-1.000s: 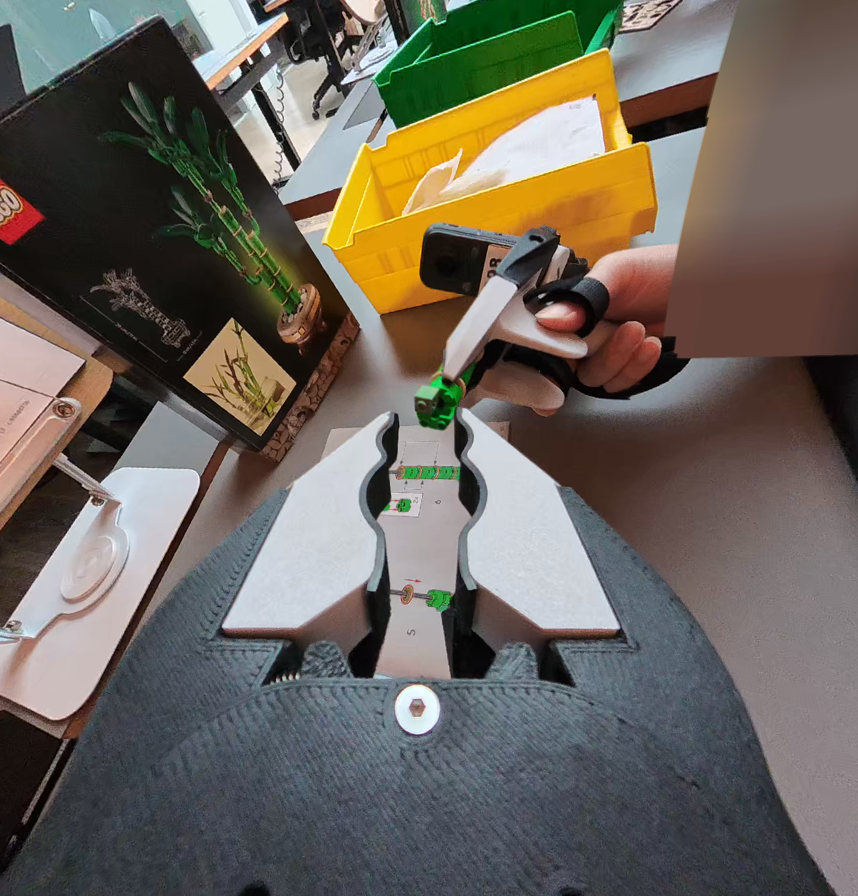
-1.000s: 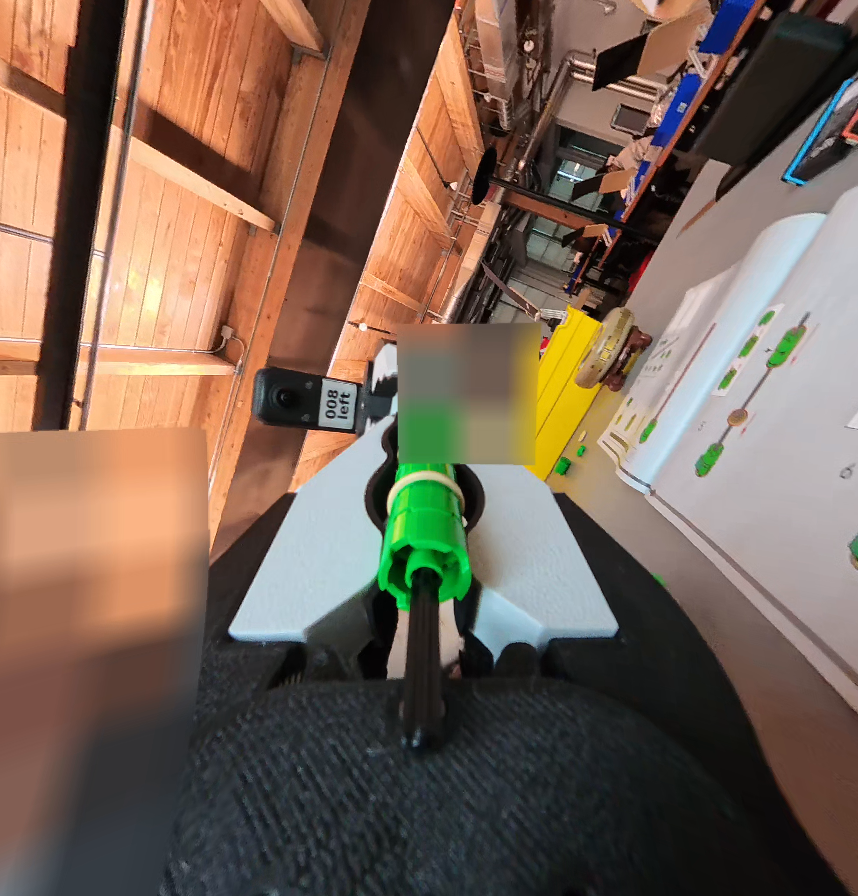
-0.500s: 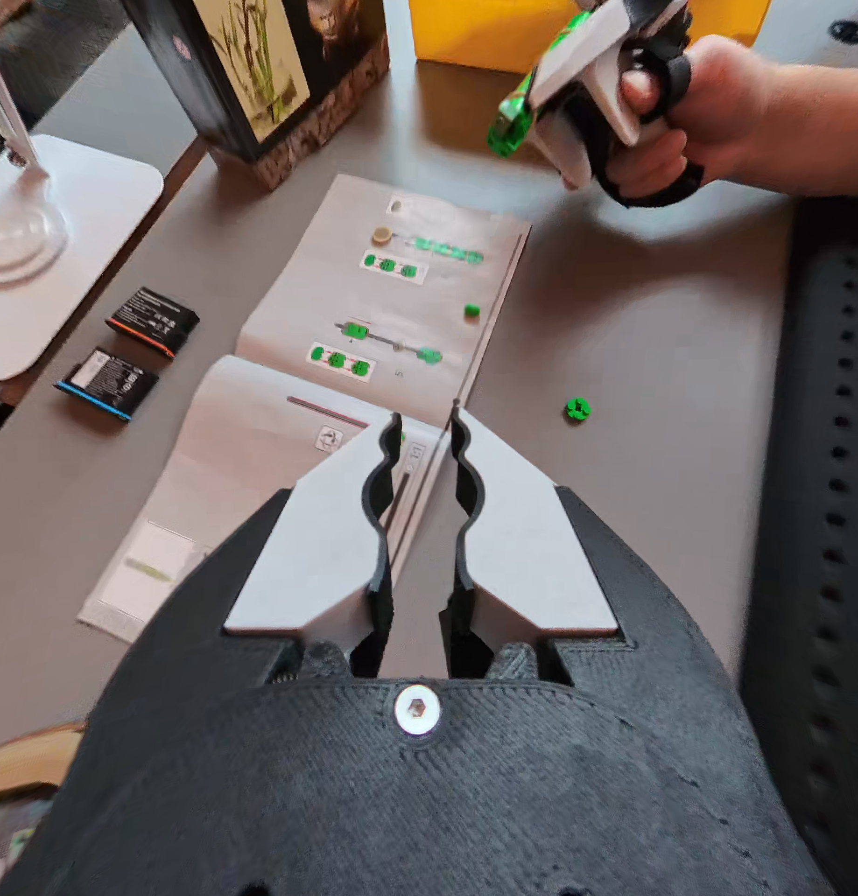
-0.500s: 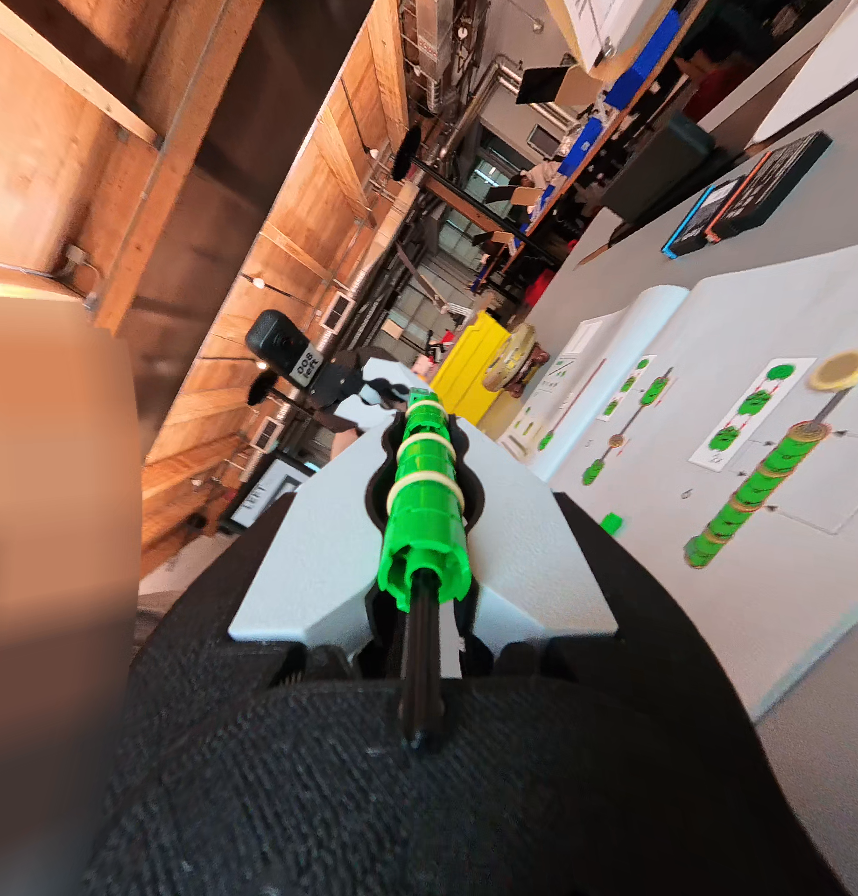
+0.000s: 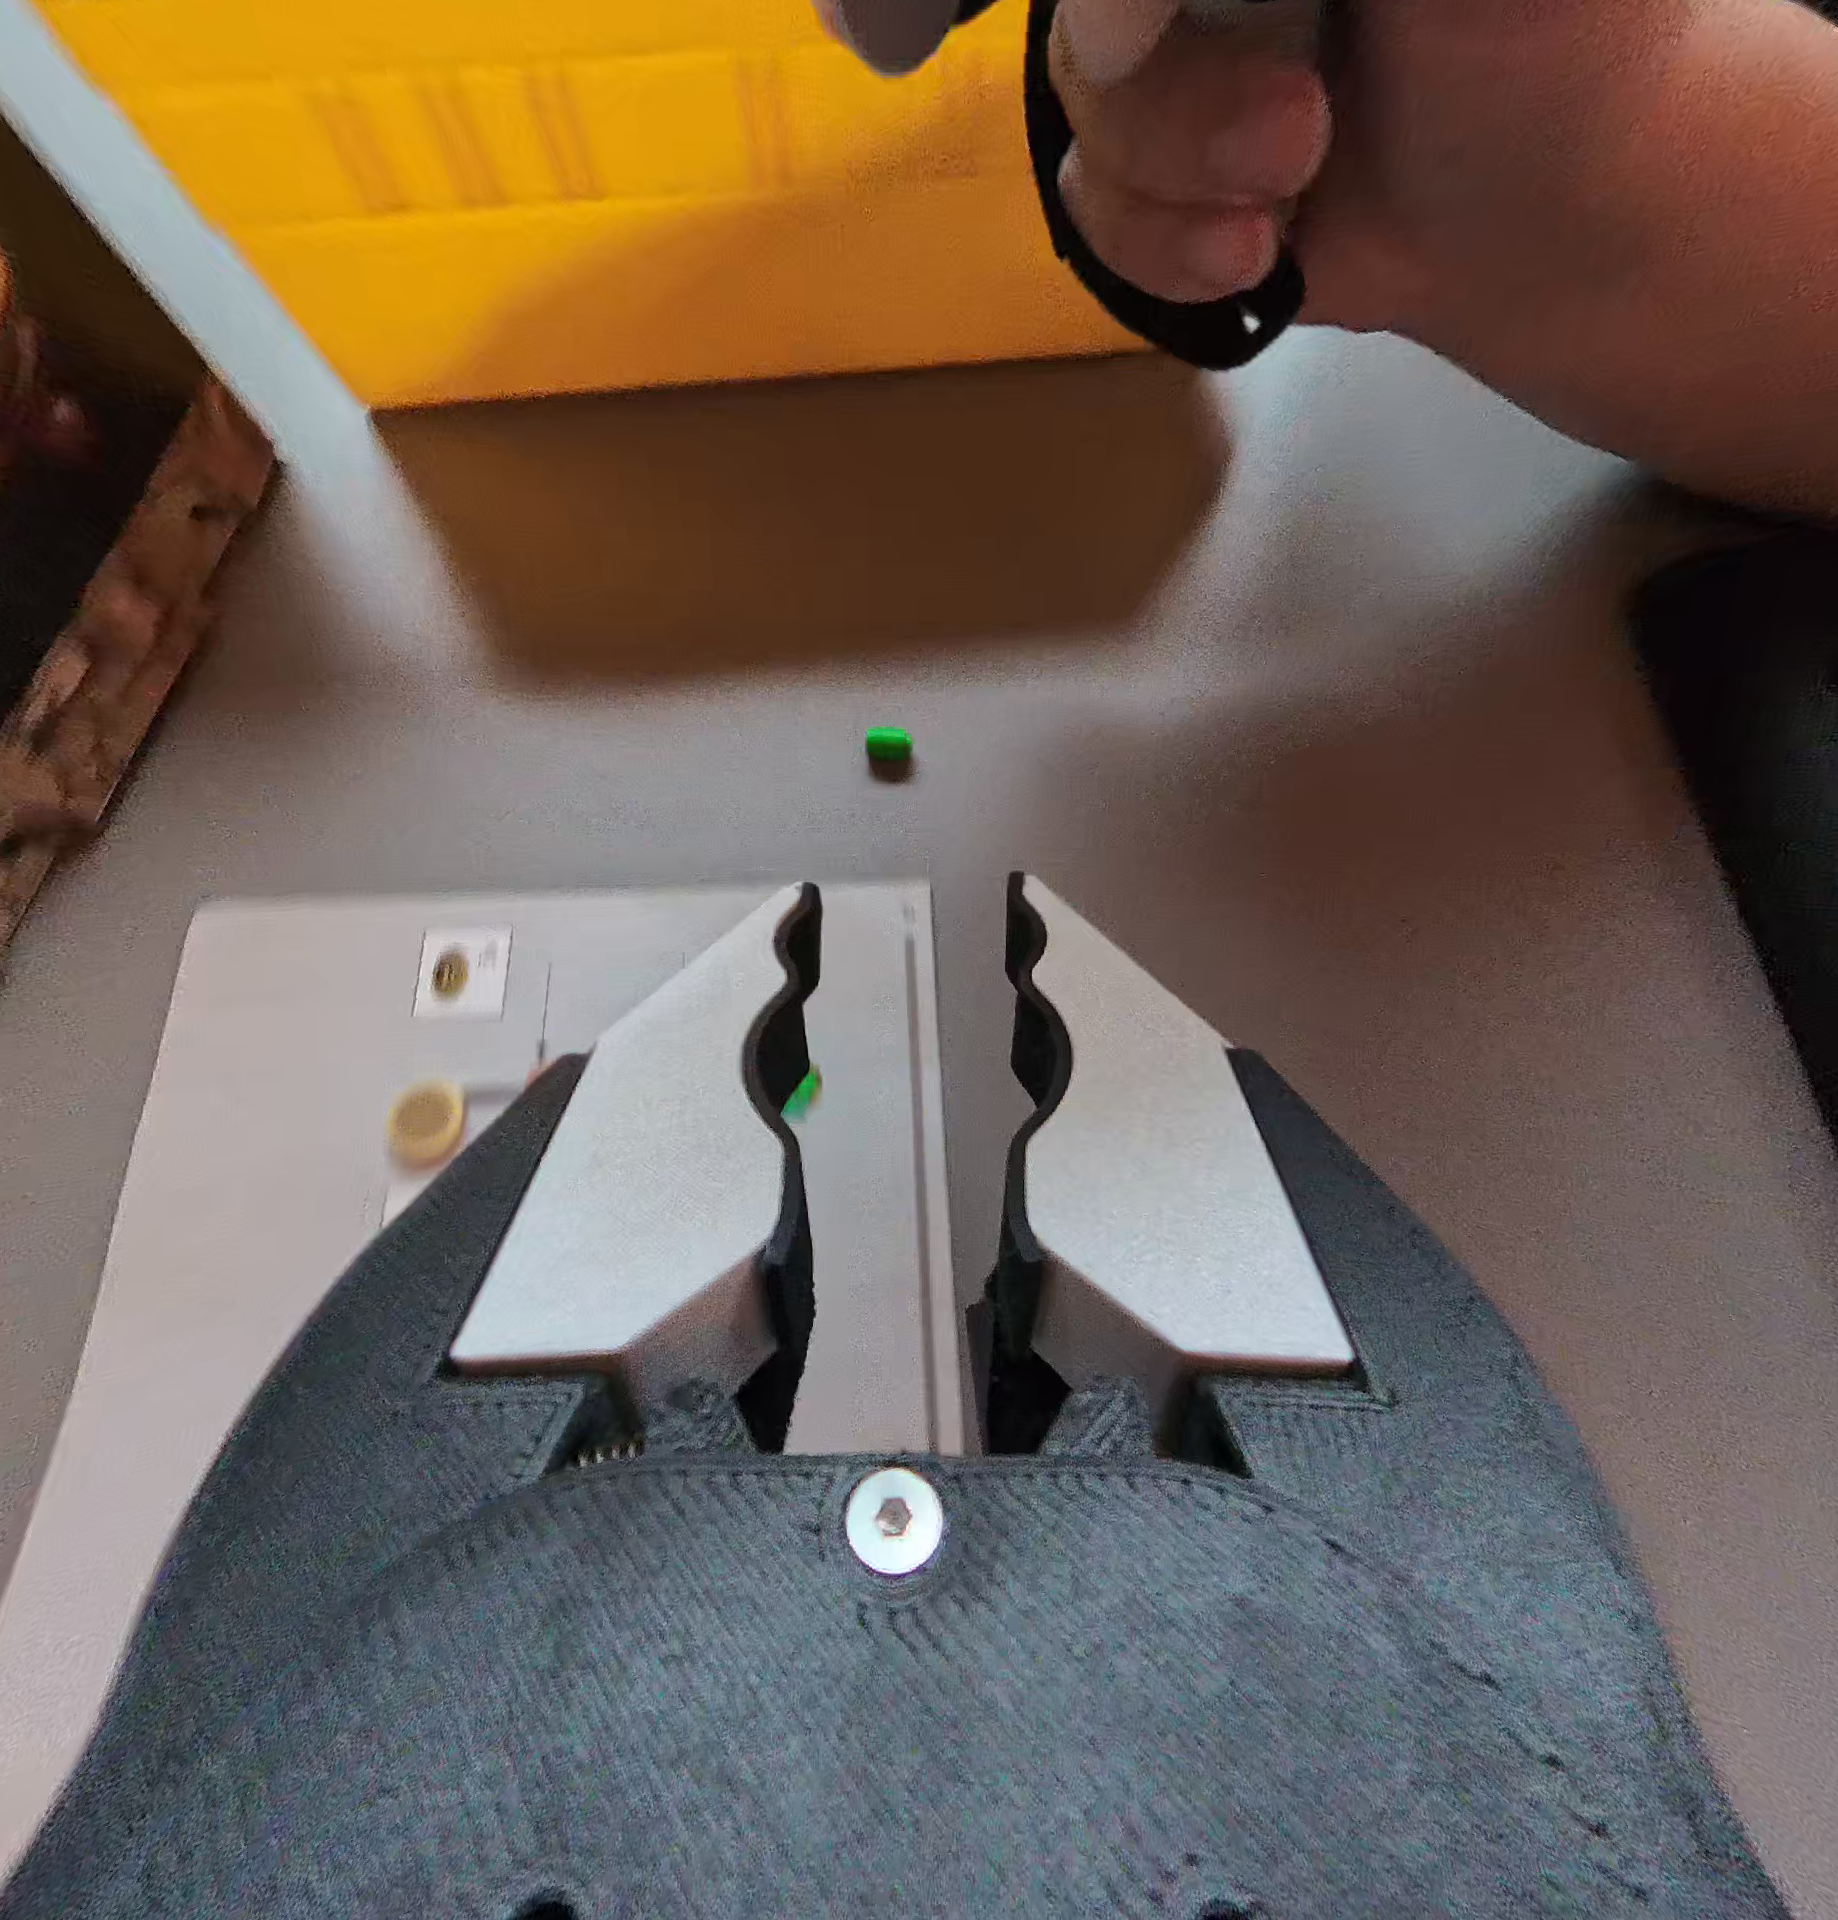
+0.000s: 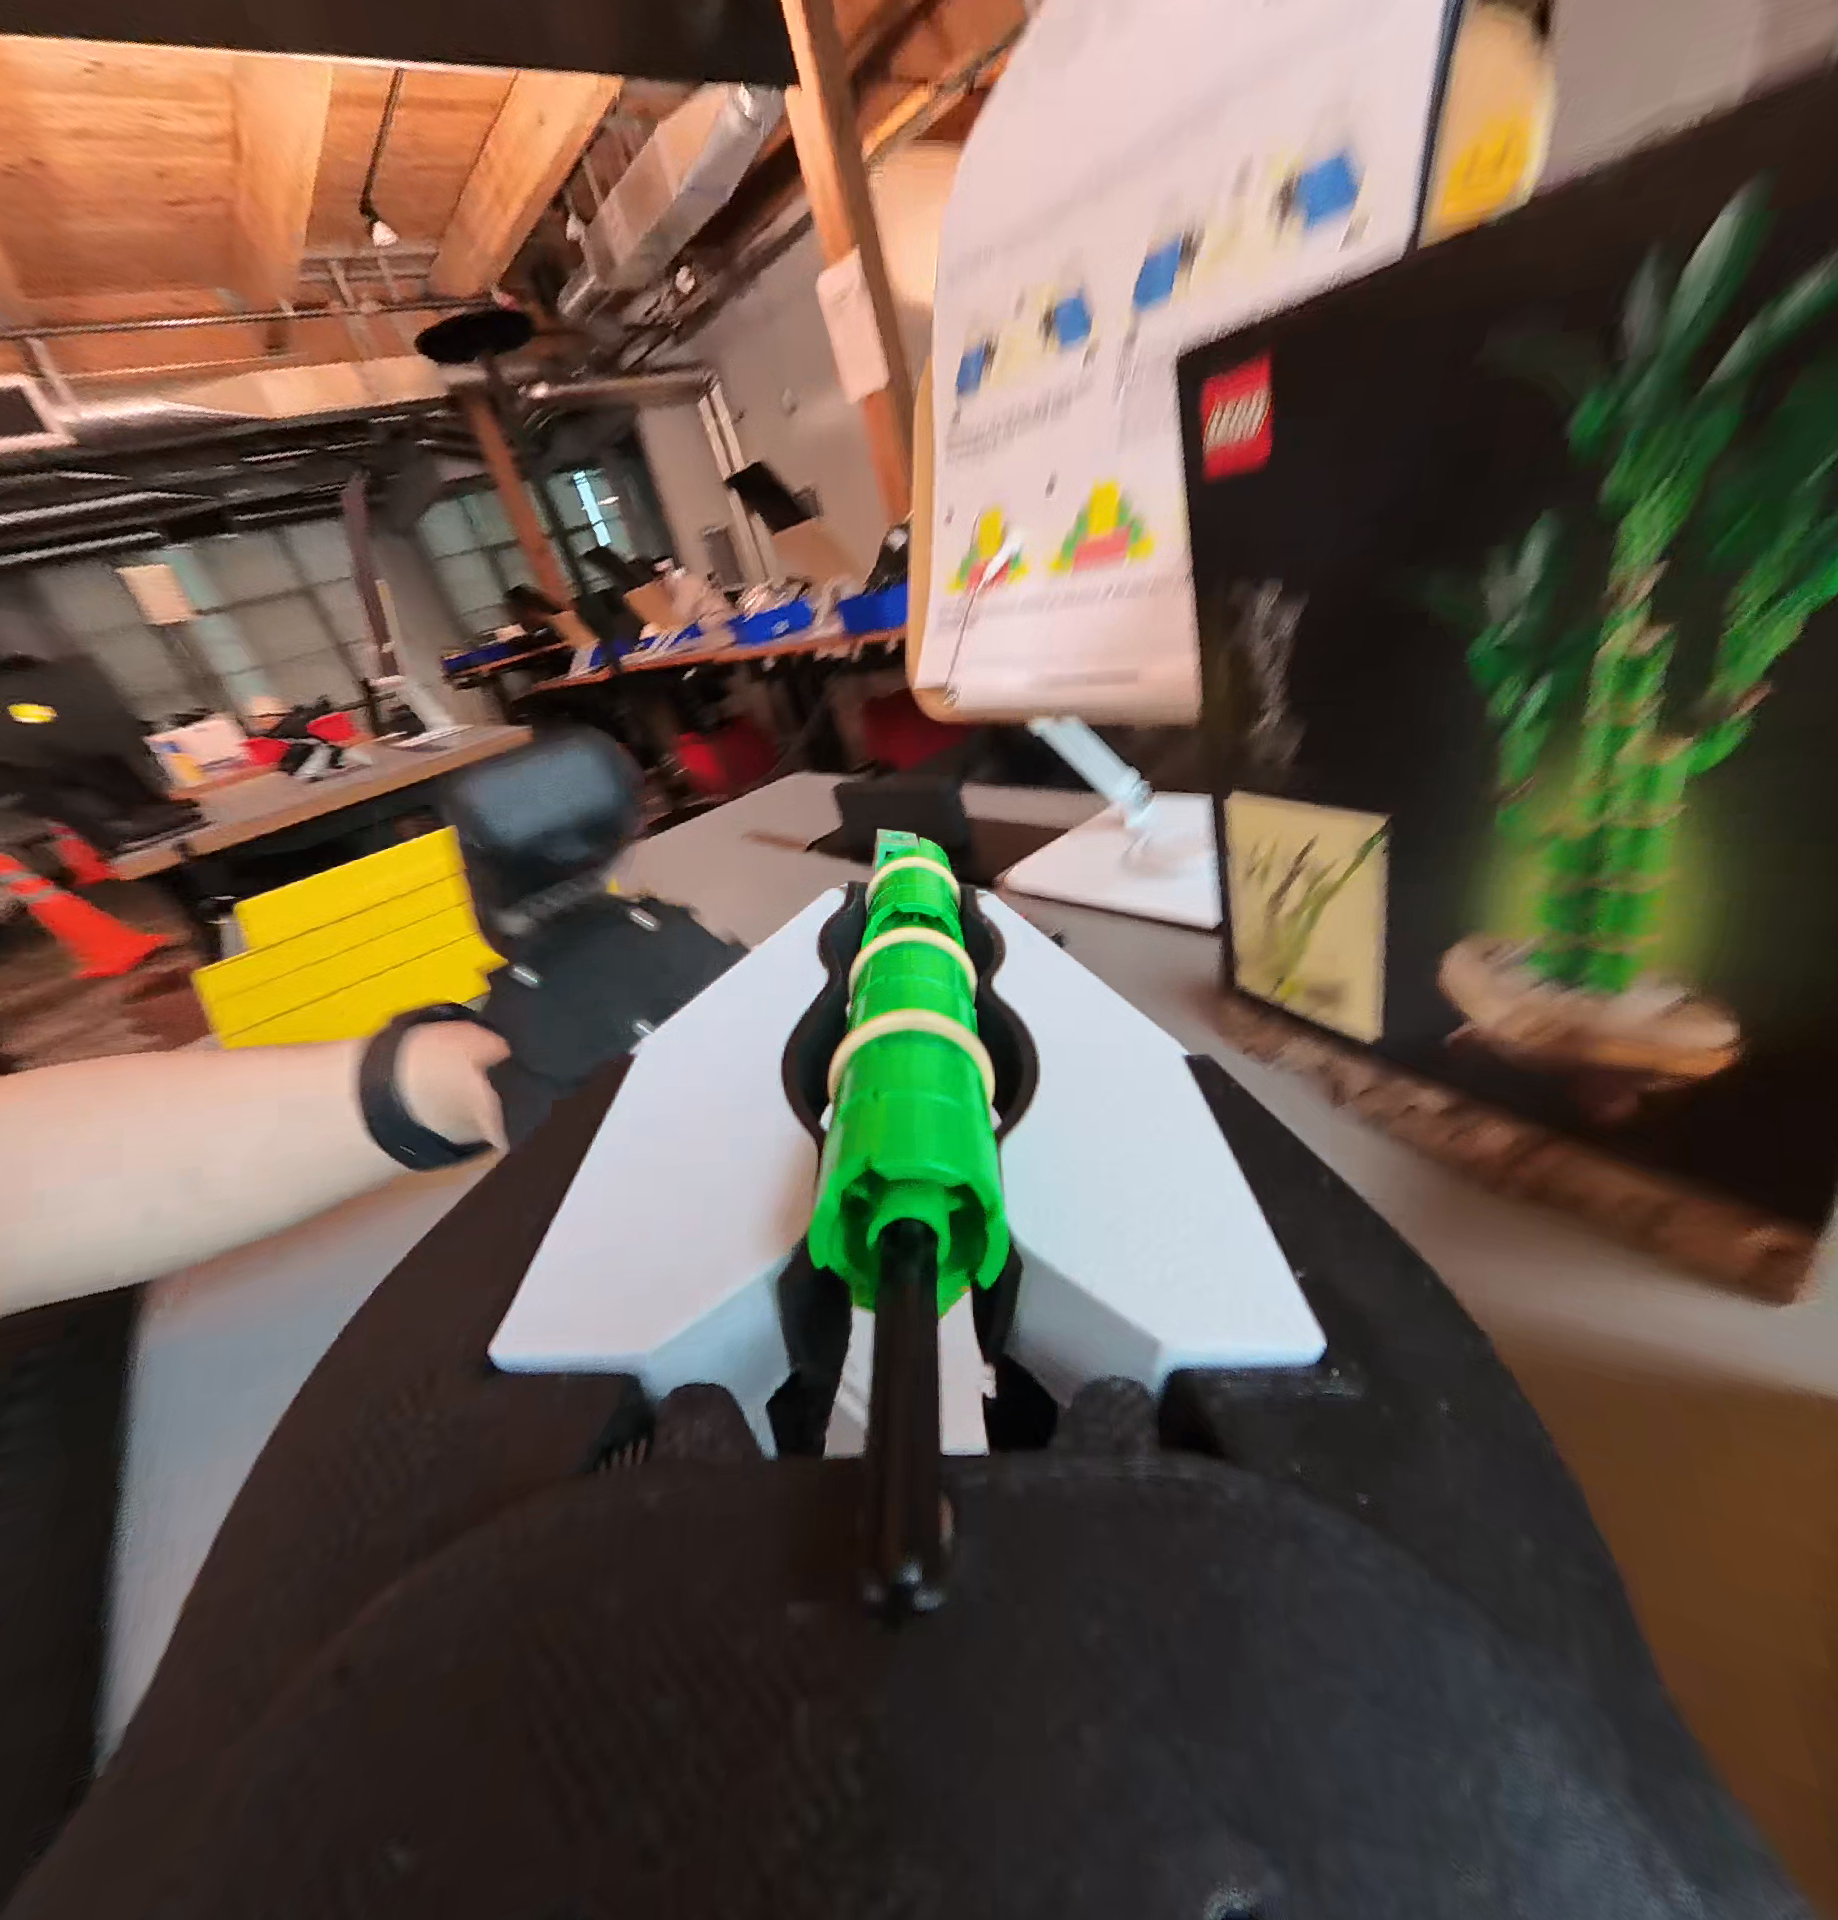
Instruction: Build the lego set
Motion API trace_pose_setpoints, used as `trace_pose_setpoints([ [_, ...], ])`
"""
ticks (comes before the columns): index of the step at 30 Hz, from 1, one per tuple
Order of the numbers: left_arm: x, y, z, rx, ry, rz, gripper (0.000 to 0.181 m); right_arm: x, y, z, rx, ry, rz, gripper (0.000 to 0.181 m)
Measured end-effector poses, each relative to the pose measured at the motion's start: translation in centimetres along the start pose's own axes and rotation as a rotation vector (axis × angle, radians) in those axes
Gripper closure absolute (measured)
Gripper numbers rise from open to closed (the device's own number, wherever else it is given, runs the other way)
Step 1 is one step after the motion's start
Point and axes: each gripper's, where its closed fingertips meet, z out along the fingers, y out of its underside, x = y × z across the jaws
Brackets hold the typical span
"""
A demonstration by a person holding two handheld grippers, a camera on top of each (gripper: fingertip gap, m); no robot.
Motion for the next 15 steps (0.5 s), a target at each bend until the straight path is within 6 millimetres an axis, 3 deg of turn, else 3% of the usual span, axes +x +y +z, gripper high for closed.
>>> trace_pose_setpoints([
  [6, 0.0, -2.3, 8.2, -0.069, 0.094, 0.084, 0.142, 1.1, -3.4, -2.5, 0.069, 0.099, -0.114, 0.166],
  [11, 0.4, -4.9, 12.1, -0.072, 0.107, 0.153, 0.137, 1.7, -4.6, -3.5, 0.115, 0.1, -0.069, 0.166],
  [14, 0.3, -6.0, 13.5, -0.073, 0.129, 0.171, 0.17, 1.9, -5.7, -4.4, 0.146, 0.115, -0.08, 0.166],
  [15, 0.6, -6.3, 13.9, -0.067, 0.144, 0.176, 0.169, 1.9, -6.2, -4.8, 0.162, 0.12, -0.088, 0.166],
])
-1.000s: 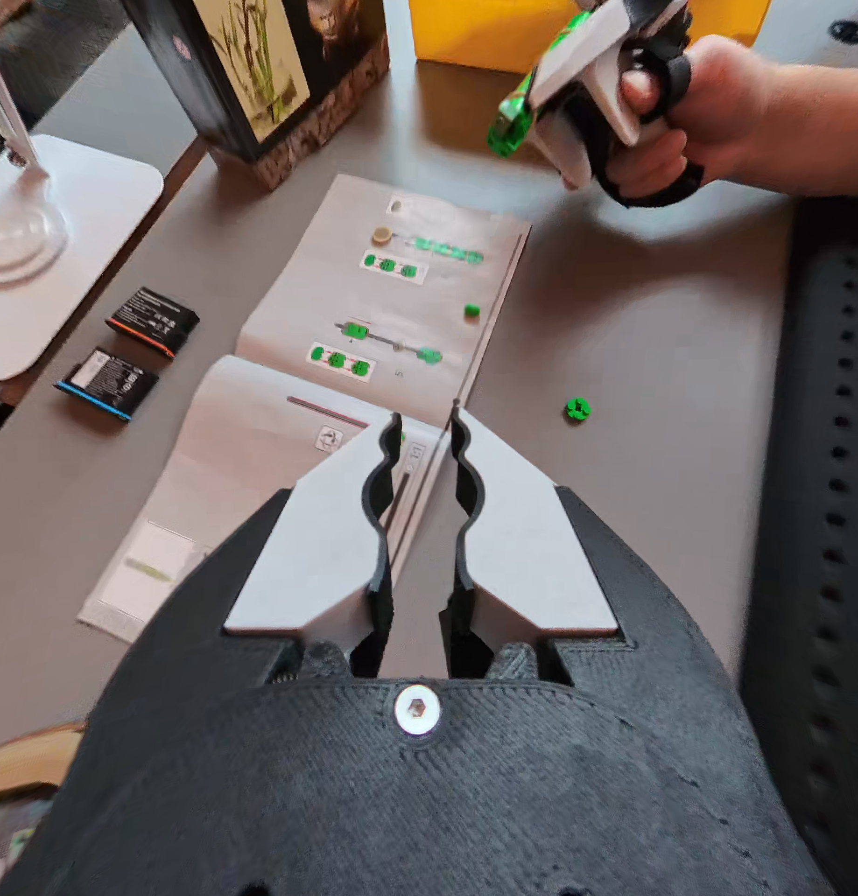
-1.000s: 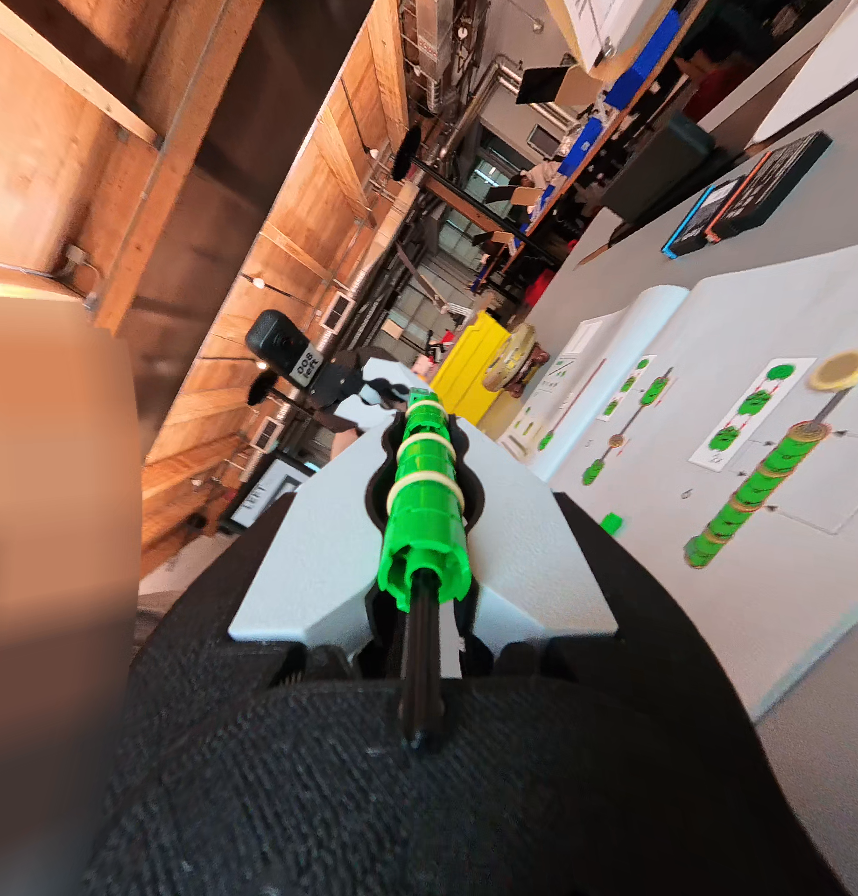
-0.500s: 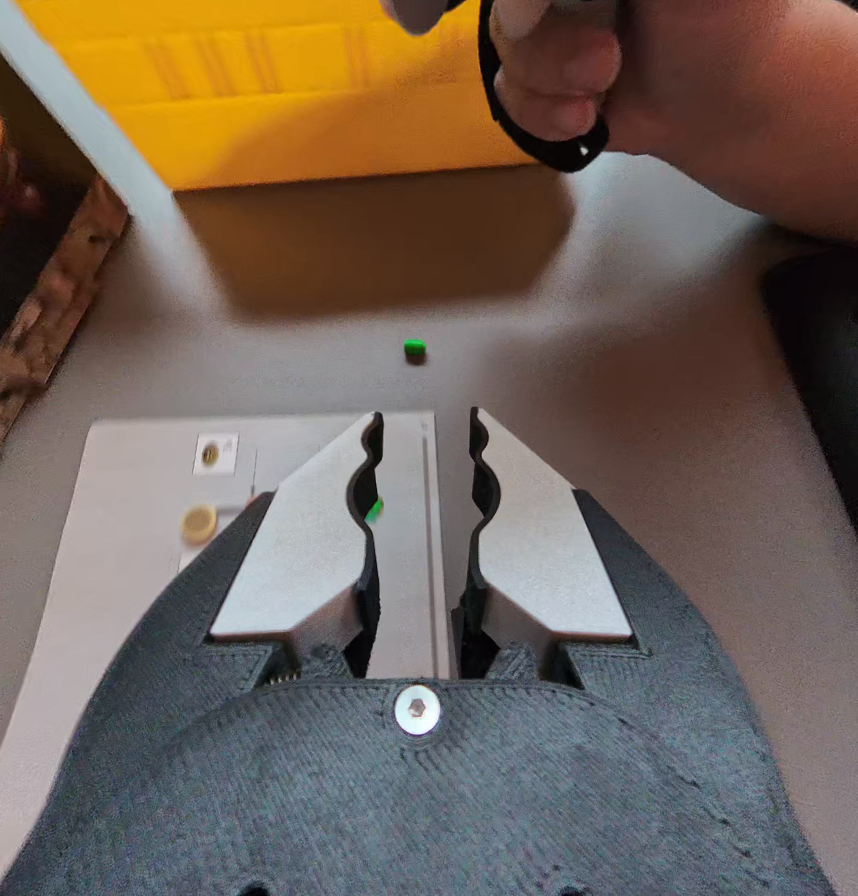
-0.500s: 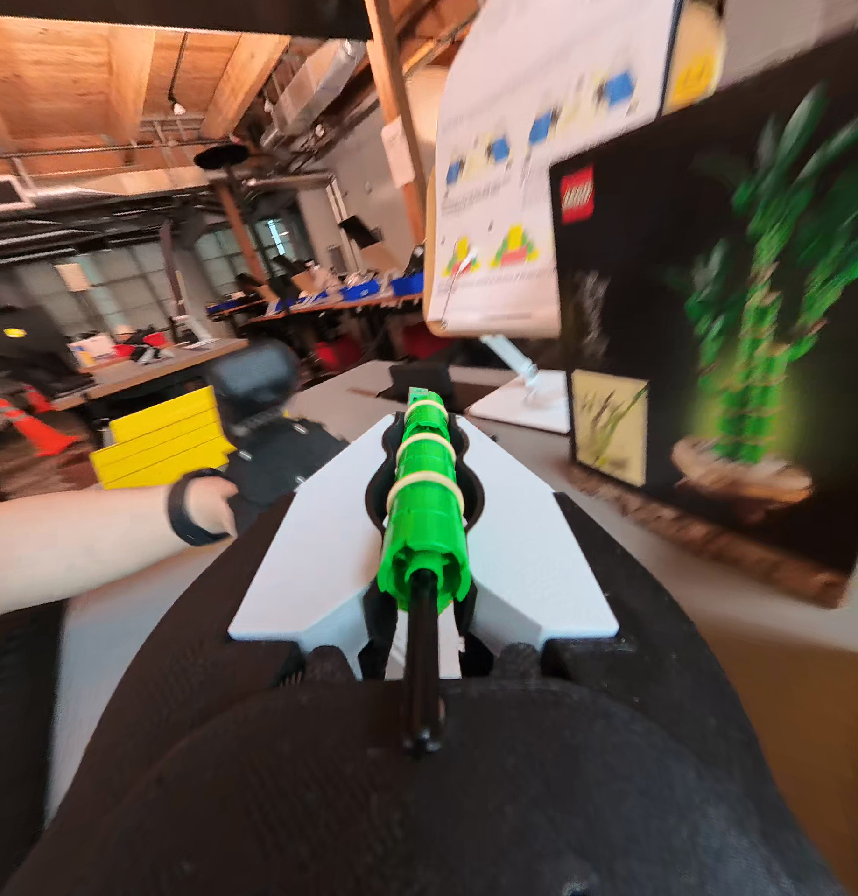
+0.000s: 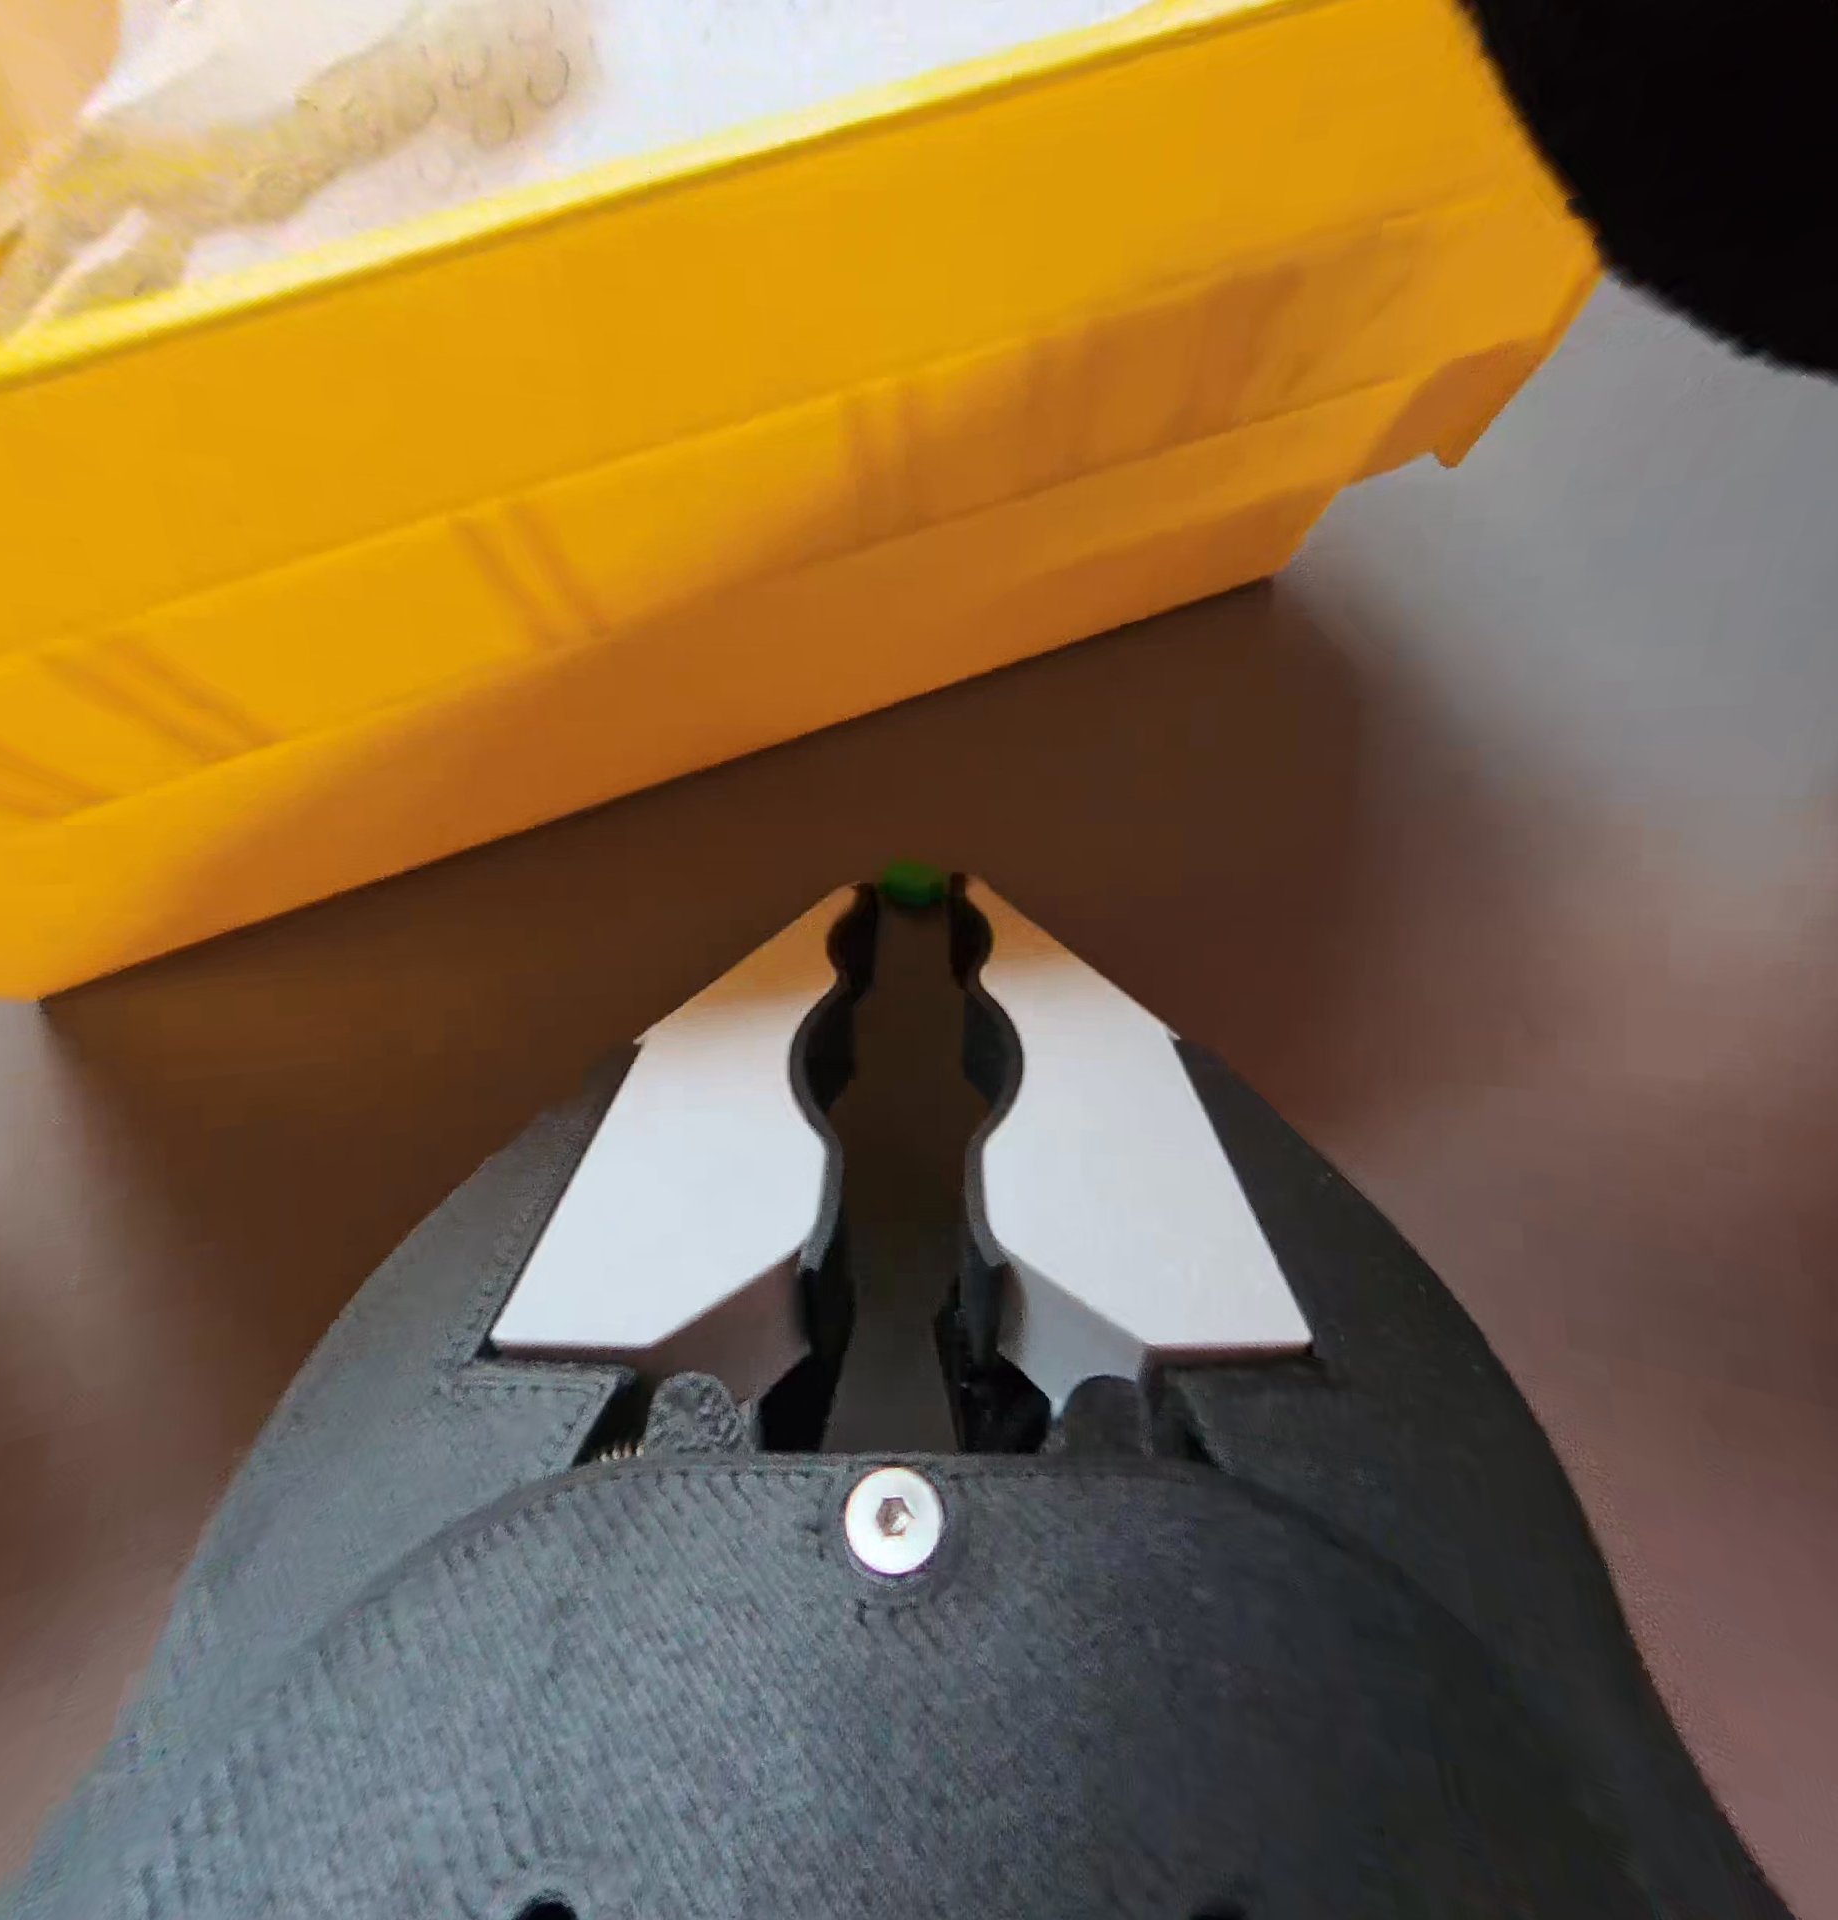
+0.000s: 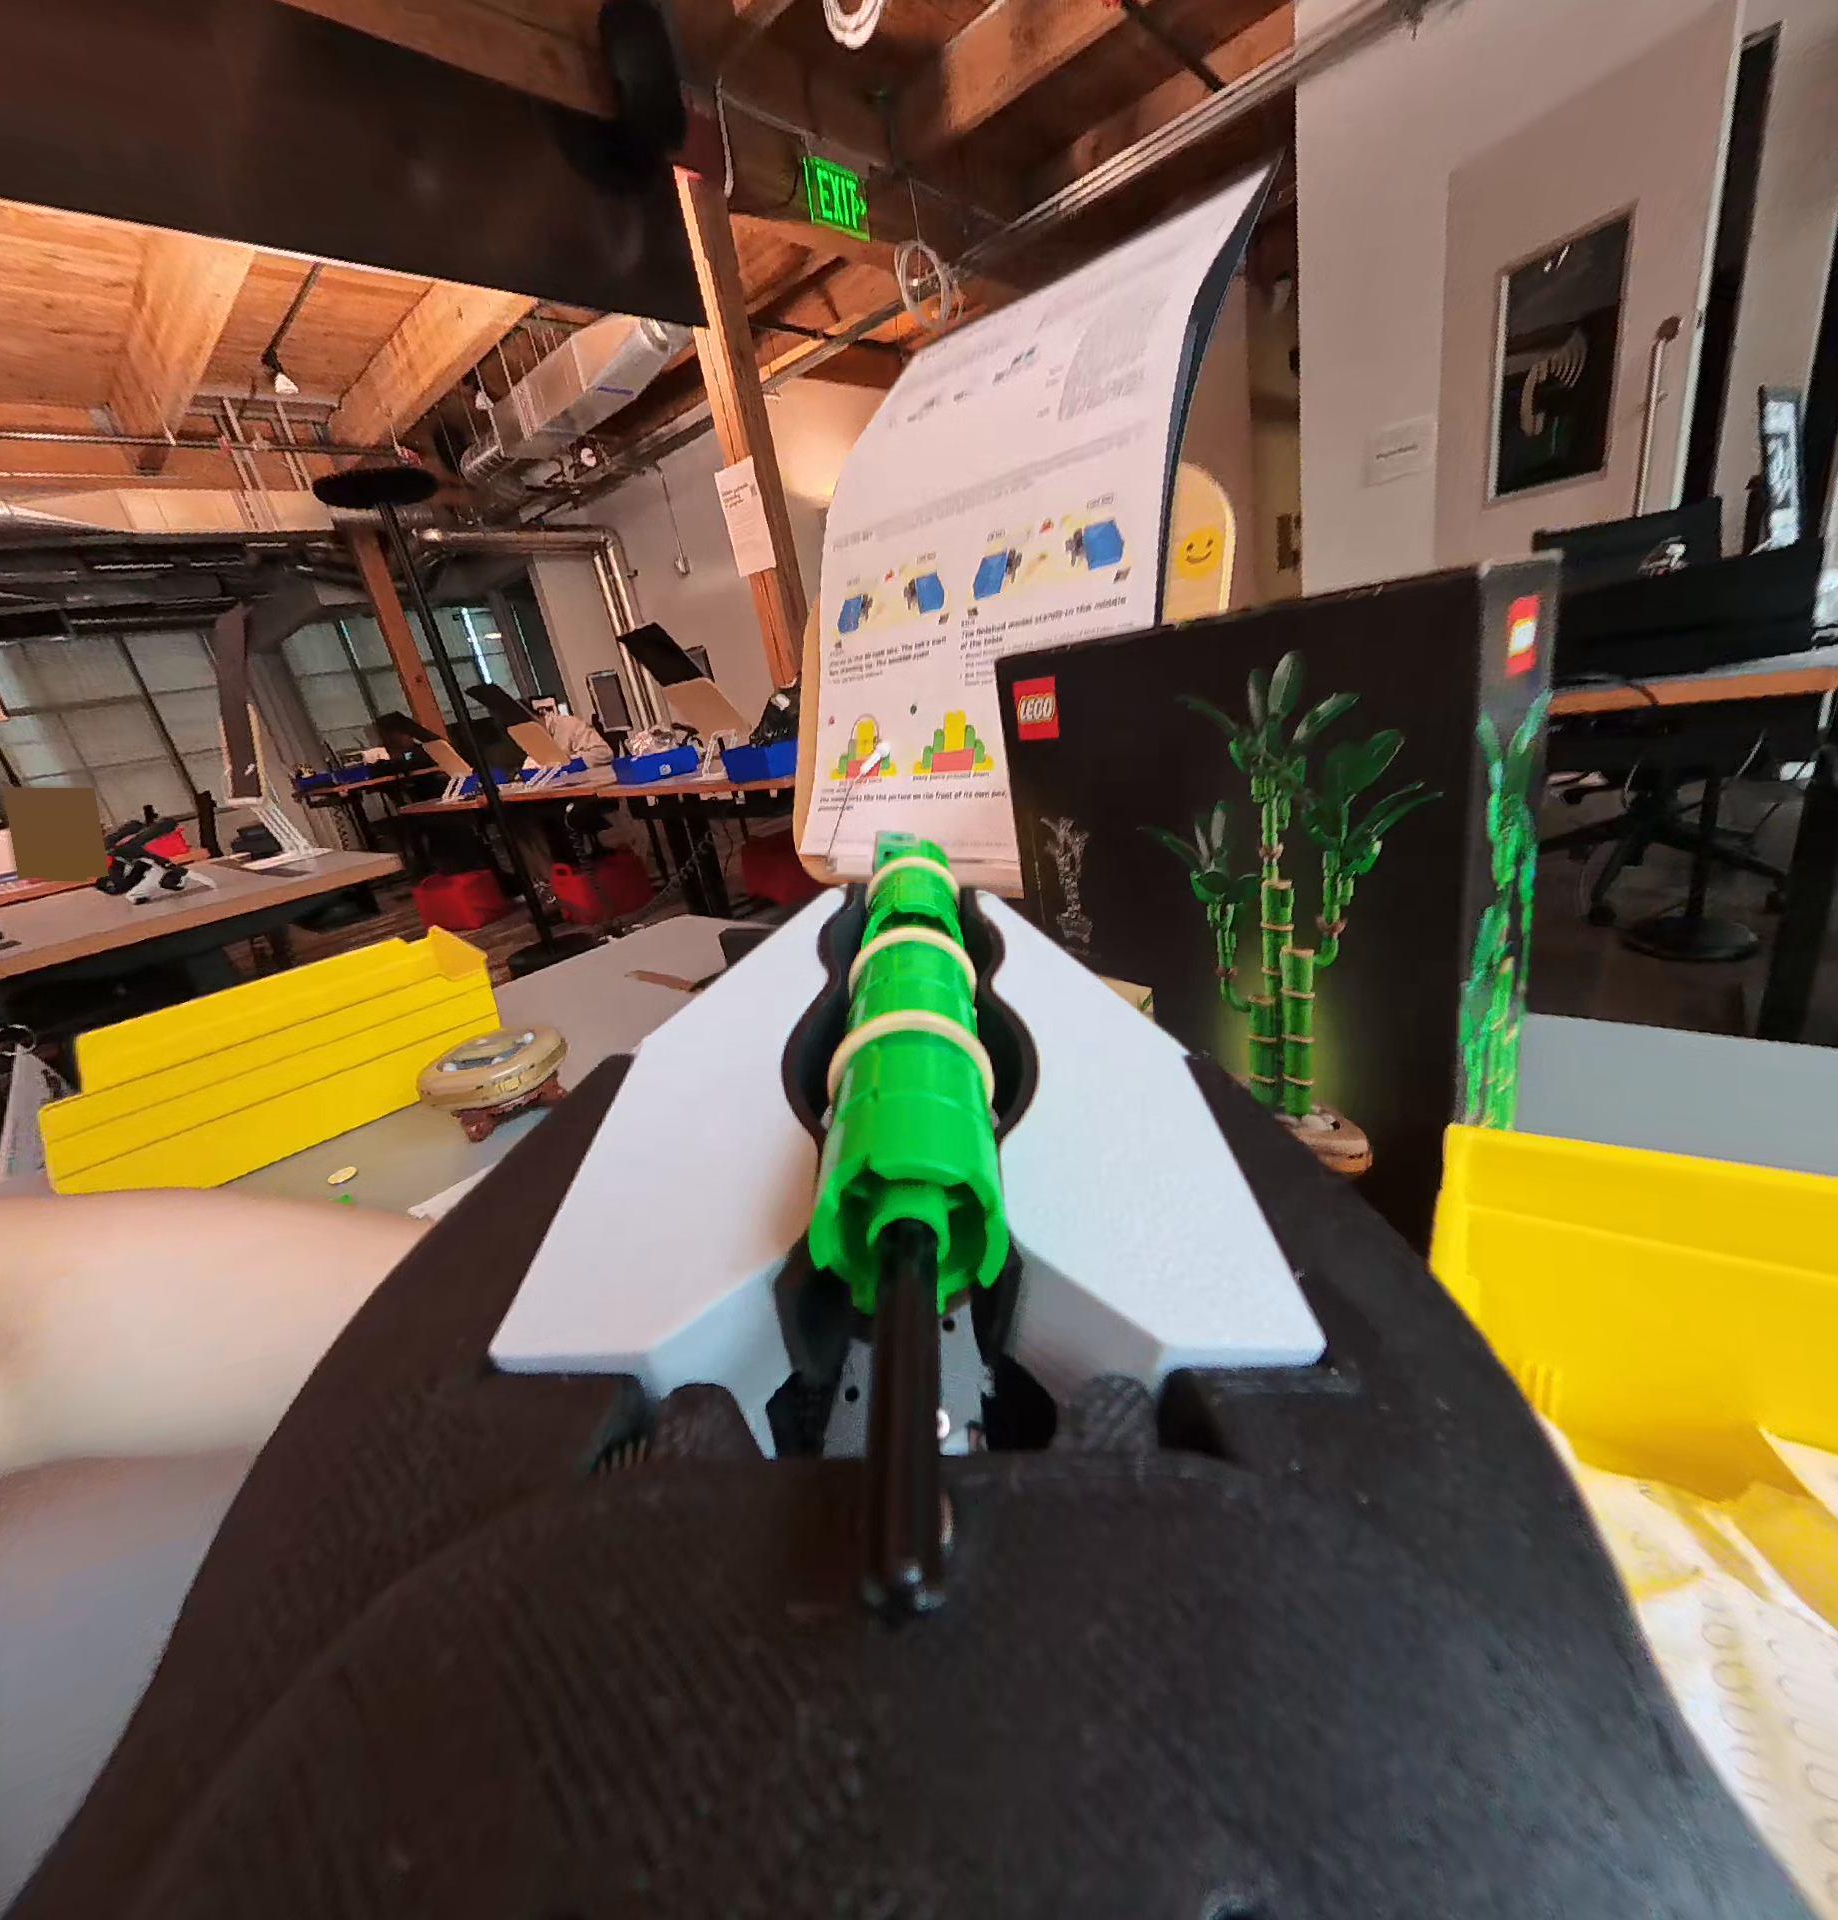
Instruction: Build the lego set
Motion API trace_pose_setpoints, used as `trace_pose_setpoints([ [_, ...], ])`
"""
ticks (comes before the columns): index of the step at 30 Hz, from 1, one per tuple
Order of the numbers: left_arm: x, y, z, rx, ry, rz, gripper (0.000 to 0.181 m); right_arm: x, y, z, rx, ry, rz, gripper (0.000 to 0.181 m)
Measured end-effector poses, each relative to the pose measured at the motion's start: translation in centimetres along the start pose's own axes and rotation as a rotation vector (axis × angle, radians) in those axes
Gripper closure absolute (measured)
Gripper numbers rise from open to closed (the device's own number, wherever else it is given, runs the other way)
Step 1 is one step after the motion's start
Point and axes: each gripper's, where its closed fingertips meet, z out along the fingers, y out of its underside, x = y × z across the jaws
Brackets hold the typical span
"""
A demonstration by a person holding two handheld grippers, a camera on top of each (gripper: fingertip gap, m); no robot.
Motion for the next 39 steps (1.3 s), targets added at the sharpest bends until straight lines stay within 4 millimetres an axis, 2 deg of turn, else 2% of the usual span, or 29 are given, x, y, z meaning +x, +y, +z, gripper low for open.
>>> trace_pose_setpoints([
  [2, 0.4, -0.7, 0.7, 0.033, 0.032, -0.013, 0.149, 0.2, -1.1, -0.6, 0.023, 0.021, -0.032, 0.166],
  [3, 0.5, -0.9, 0.9, 0.034, 0.036, -0.012, 0.149, 0.3, -1.5, -1.0, 0.029, 0.035, -0.052, 0.166],
  [4, 0.4, -1.0, 1.1, 0.031, 0.036, 0.001, 0.171, 0.4, -2.0, -1.3, 0.04, 0.047, -0.07, 0.166],
  [7, 0.8, -0.9, 0.8, 0.012, 0.052, 0.025, 0.173, 0.6, -2.7, -1.8, 0.064, 0.055, -0.076, 0.166],
  [9, 0.8, -0.6, -0.4, 0.021, 0.033, 0.012, 0.173, 0.7, -2.5, -1.7, 0.062, 0.052, -0.064, 0.166],
  [11, 0.9, -0.1, -3.2, 0.026, 0.015, -0.03, 0.173, 0.5, -2.2, -1.5, 0.061, 0.04, -0.054, 0.166],
  [14, 3.2, 2.2, -9.8, 0.032, 0.022, -0.088, 0.173, -0.4, -1.5, -0.8, 0.047, -0.001, -0.032, 0.166],
  [19, 9.3, 11.5, -21.5, -0.061, -0.137, -0.059, 0.173, -3.4, 1.0, 1.1, -0.026, -0.109, -0.009, 0.166],
  [21, 12.2, 15.4, -24.8, -0.111, -0.186, -0.047, 0.173, -5.2, 2.6, 2.0, -0.069, -0.168, 0.011, 0.165],
  [23, 14.8, 18.6, -26.7, -0.155, -0.215, -0.033, 0.173, -7.3, 4.2, 2.9, -0.108, -0.23, 0.032, 0.166],
  [27, 18.2, 22.3, -28.2, -0.25, -0.223, 0.03, 0.173, -11.4, 8.6, 4.3, -0.232, -0.35, 0.066, 0.166],
  [32, 20.0, 25.3, -28.5, -0.37, -0.145, 0.112, 0.173, -14.1, 14.2, 5.3, -0.381, -0.429, 0.071, 0.166],
  [34, 20.3, 25.1, -28.4, -0.346, -0.115, 0.136, 0.173, -14.2, 15.1, 5.4, -0.407, -0.438, 0.067, 0.165],
  [37, 20.1, 25.3, -28.3, -0.359, -0.116, 0.142, 0.173, -14.0, 15.5, 5.3, -0.414, -0.442, 0.065, 0.165],
  [39, 19.3, 25.3, -28.7, -0.365, -0.186, 0.116, 0.161, -13.8, 15.5, 5.2, -0.413, -0.441, 0.06, 0.165],
])
